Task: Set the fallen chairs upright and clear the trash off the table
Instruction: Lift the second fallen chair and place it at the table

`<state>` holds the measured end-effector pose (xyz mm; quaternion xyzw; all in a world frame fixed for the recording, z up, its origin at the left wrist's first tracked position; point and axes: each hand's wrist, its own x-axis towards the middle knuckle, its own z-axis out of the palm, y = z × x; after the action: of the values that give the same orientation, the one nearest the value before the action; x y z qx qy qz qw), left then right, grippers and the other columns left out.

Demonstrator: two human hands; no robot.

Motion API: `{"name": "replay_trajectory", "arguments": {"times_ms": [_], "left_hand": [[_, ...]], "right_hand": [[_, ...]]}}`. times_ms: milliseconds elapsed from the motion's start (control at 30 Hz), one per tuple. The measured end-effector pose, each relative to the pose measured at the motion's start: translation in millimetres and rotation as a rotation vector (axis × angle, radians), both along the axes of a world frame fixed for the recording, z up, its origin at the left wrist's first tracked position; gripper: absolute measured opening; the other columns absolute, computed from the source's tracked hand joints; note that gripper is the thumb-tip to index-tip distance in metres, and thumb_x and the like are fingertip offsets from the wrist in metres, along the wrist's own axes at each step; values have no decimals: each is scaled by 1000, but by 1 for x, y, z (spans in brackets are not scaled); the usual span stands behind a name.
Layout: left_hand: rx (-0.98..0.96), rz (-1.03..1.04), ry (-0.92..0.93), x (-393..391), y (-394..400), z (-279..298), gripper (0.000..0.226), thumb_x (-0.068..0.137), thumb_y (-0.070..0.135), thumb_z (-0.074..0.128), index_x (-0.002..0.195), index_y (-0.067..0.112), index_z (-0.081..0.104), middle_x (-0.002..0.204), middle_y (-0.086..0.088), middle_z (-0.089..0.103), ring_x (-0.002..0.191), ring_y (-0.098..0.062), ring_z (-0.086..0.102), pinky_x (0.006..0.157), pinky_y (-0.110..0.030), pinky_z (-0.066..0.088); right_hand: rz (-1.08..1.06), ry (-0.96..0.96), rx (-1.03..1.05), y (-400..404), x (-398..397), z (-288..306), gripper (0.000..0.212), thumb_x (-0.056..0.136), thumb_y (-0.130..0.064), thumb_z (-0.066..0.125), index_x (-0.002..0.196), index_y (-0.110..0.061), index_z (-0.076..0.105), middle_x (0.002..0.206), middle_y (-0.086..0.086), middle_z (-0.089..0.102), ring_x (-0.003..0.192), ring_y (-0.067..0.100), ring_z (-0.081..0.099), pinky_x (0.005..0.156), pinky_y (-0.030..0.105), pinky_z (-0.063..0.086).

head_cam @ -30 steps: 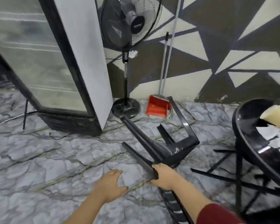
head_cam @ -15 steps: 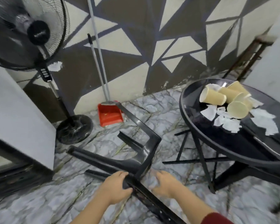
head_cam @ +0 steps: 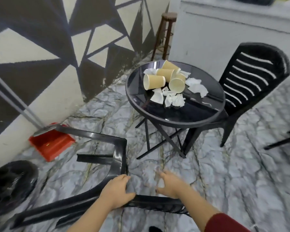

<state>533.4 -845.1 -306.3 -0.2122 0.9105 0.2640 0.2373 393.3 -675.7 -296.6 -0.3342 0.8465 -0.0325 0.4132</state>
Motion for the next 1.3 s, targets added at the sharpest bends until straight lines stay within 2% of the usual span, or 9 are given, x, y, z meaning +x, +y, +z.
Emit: {"name": "replay_trajectory", "arguments": {"times_ms": [100,300,467,767,867,1000,1100,1167,1300], "left_hand": [[8,-99,17,-2,-1,-3,74,82,52,51,144,21,26,152,1,28,137,-17,28,110,-27,24],[0,-223,-36,-5,-4,-25,81,77,60,50,143,19,27,151,-1,29,136,-19,31,112,-32,27],[6,-296,-79,-20,4,-47,80,78,58,49,144,20,25,152,0,27,136,-20,29,112,-34,26],[17,-460,-124,-64,22,-142,74,84,50,52,145,22,21,153,-1,25,139,-20,24,114,-30,20],[-16,-547,-146,-75,30,-196,80,83,66,41,146,24,14,154,0,21,140,-20,20,115,-34,17],[18,-602,-193,-86,49,-256,110,55,86,8,147,25,10,154,1,23,139,-21,23,113,-36,20],[91,-565,-197,-87,66,-293,84,79,74,27,146,26,14,152,1,28,135,-20,30,109,-36,27],[135,-514,-176,-83,75,-310,77,81,73,25,144,28,20,145,3,38,128,-18,39,101,-33,35],[85,-447,-26,-76,79,-326,113,50,89,-10,140,33,27,137,10,46,122,-11,44,95,-26,37]], "right_hand": [[-88,12,-15,10,12,0,73,88,-46,52,147,-18,17,154,6,18,139,24,22,110,32,25],[-215,27,-15,30,30,-18,69,87,-47,51,145,-20,24,144,11,35,129,29,36,105,38,34],[-283,-48,2,46,28,-43,71,89,-45,52,147,-20,19,153,9,23,138,28,25,109,38,30],[-347,-84,-32,67,-8,-155,71,87,-42,54,146,-21,21,151,6,25,136,25,28,108,33,30],[-348,-91,-67,73,-13,-209,69,88,-43,53,145,-22,22,150,4,26,135,23,29,108,30,29],[-356,-73,-112,82,-9,-272,64,88,-42,52,144,-24,26,143,3,36,129,22,36,105,30,32],[-271,77,-141,86,-1,-302,58,89,-46,48,140,-22,35,139,-2,41,128,19,35,106,29,22],[-250,148,-189,87,2,-314,57,85,-53,45,133,-23,44,134,-4,48,127,17,36,106,29,19],[-290,156,-250,88,3,-318,57,81,-59,43,126,-25,51,126,-5,54,122,15,40,103,25,17]]}}
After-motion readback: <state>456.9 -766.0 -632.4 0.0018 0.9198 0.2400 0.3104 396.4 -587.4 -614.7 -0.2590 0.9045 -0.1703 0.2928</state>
